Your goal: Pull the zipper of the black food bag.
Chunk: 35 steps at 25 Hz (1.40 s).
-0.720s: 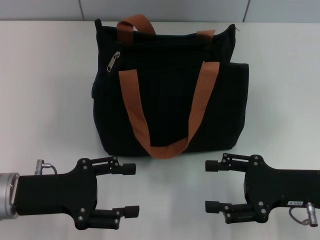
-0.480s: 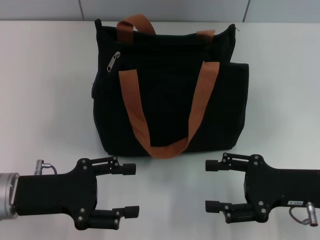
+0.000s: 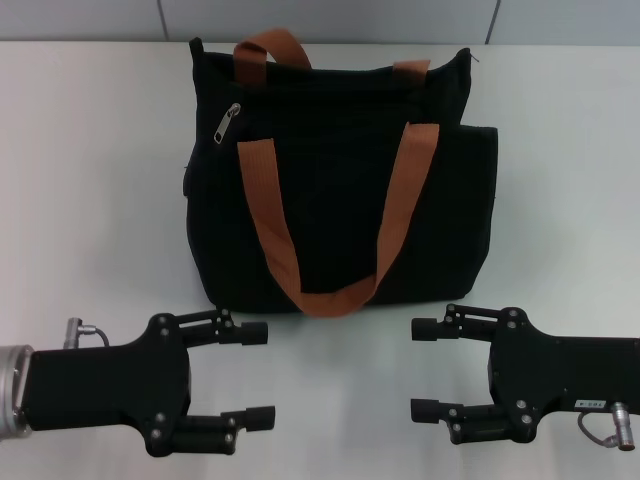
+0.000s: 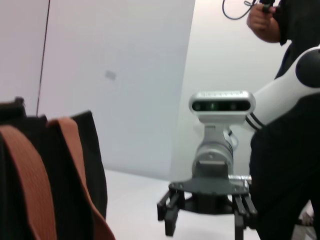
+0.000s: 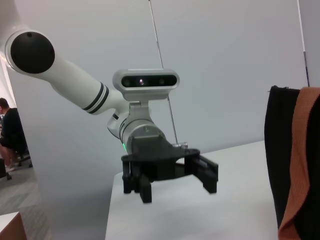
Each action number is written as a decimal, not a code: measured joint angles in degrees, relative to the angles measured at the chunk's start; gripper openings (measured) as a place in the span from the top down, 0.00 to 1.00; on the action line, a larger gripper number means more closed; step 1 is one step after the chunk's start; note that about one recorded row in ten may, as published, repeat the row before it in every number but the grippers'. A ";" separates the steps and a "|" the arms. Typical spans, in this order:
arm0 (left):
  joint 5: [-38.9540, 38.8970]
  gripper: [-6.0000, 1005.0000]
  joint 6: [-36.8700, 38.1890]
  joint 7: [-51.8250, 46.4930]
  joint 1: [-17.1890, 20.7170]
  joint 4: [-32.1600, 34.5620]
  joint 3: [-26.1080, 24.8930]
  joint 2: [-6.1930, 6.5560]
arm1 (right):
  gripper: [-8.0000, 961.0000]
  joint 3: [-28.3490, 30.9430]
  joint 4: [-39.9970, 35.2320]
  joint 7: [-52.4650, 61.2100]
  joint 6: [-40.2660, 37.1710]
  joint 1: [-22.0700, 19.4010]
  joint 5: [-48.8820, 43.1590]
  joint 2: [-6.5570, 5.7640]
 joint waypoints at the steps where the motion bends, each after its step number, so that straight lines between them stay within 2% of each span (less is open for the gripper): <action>1: 0.00 0.22 0.00 0.00 0.00 0.00 0.00 0.00 | 0.18 0.00 0.00 0.00 0.00 0.00 0.00 0.00; 2: -0.07 0.22 1.86 0.51 0.05 -0.18 -3.37 -0.47 | 0.18 0.01 -0.03 0.00 0.02 0.00 0.00 0.00; 3: -0.07 0.22 1.86 0.51 0.05 -0.18 -3.37 -0.47 | 0.18 0.01 -0.03 0.00 0.02 0.00 0.00 0.00; 5: -0.10 0.22 4.52 1.61 0.07 -0.57 -8.48 -1.33 | 0.18 0.15 -0.03 0.00 0.03 0.00 0.00 0.00; 7: -0.22 0.22 6.88 3.49 0.32 -1.27 -15.34 -2.53 | 0.18 0.41 0.02 0.00 0.09 0.00 0.04 0.00; 8: -0.22 0.22 6.88 3.49 0.32 -1.27 -15.34 -2.53 | 0.18 0.41 0.02 0.00 0.09 0.00 0.04 0.00; 9: -0.47 0.22 7.79 5.22 0.65 -2.20 -23.23 -3.96 | 0.18 0.46 0.06 0.00 0.09 0.00 0.05 0.00; 10: -0.61 0.22 7.85 5.80 0.77 -2.63 -26.20 -4.38 | 0.18 0.50 0.10 0.00 0.11 0.00 0.09 0.00; 11: -0.61 0.22 7.85 5.80 0.77 -2.63 -26.20 -4.38 | 0.18 0.50 0.10 0.00 0.11 0.00 0.09 0.00; 12: -0.80 0.22 7.69 6.99 0.87 -4.62 -31.58 -4.79 | 0.18 0.50 0.15 0.00 0.11 0.01 0.09 0.00; 13: -1.04 0.22 6.80 9.46 0.86 -8.81 -39.96 -4.73 | 0.18 0.50 0.15 0.00 0.11 0.01 0.09 0.00; 15: -1.08 0.22 5.30 10.81 0.83 -10.00 -44.97 -4.65 | 0.18 0.50 0.15 0.00 0.11 0.00 0.09 0.00; 16: -1.08 0.22 5.30 10.81 0.83 -10.00 -44.97 -4.65 | 0.18 0.50 0.15 0.00 0.11 0.00 0.09 0.00; 17: -0.91 0.22 0.26 11.30 0.22 -8.43 -48.00 -4.31 | 0.18 0.50 0.07 0.00 0.11 -0.01 0.09 0.00; 20: -0.06 0.22 -3.92 10.79 -0.63 -6.43 -47.40 -3.83 | 0.18 0.51 0.02 0.00 0.11 -0.01 0.09 0.00; 22: 1.45 0.22 -9.01 10.67 -1.67 -4.12 -44.09 -2.85 | 0.18 0.53 -0.02 0.00 0.11 0.03 0.09 0.00; 23: 1.45 0.22 -9.01 10.67 -1.67 -4.12 -44.09 -2.85 | 0.18 0.53 -0.03 0.00 0.11 0.03 0.09 0.00; 26: 2.42 0.22 -12.23 10.43 -2.94 -2.54 -37.35 -1.42 | 0.18 0.53 -0.08 0.00 0.11 0.03 0.09 0.00; 28: 2.59 0.22 -13.00 10.25 -3.76 -2.27 -34.02 -0.65 | 0.18 0.54 -0.13 0.00 0.08 0.02 0.09 -0.11; 29: 2.59 0.22 -13.00 10.25 -3.76 -2.27 -34.02 -0.65 | 0.18 0.56 -0.13 0.00 0.06 0.02 0.09 -0.17; 30: 2.61 0.22 -14.05 10.01 -5.15 -1.66 -30.00 0.04 | 0.18 0.58 -0.13 0.00 0.04 0.04 0.10 -0.23; 31: 2.63 0.22 -15.09 9.92 -5.89 -0.76 -28.12 0.00 | 0.18 0.61 -0.13 0.00 0.02 0.09 0.20 -0.30; 33: 2.63 0.22 -15.09 9.92 -5.89 -0.76 -28.12 0.00 | 0.18 0.61 -0.13 0.00 0.02 0.12 0.23 -0.32; 35: 2.70 0.22 -17.78 10.20 -7.19 0.73 -25.95 -0.66 | 0.18 0.62 -0.12 0.00 0.01 0.21 0.33 -0.34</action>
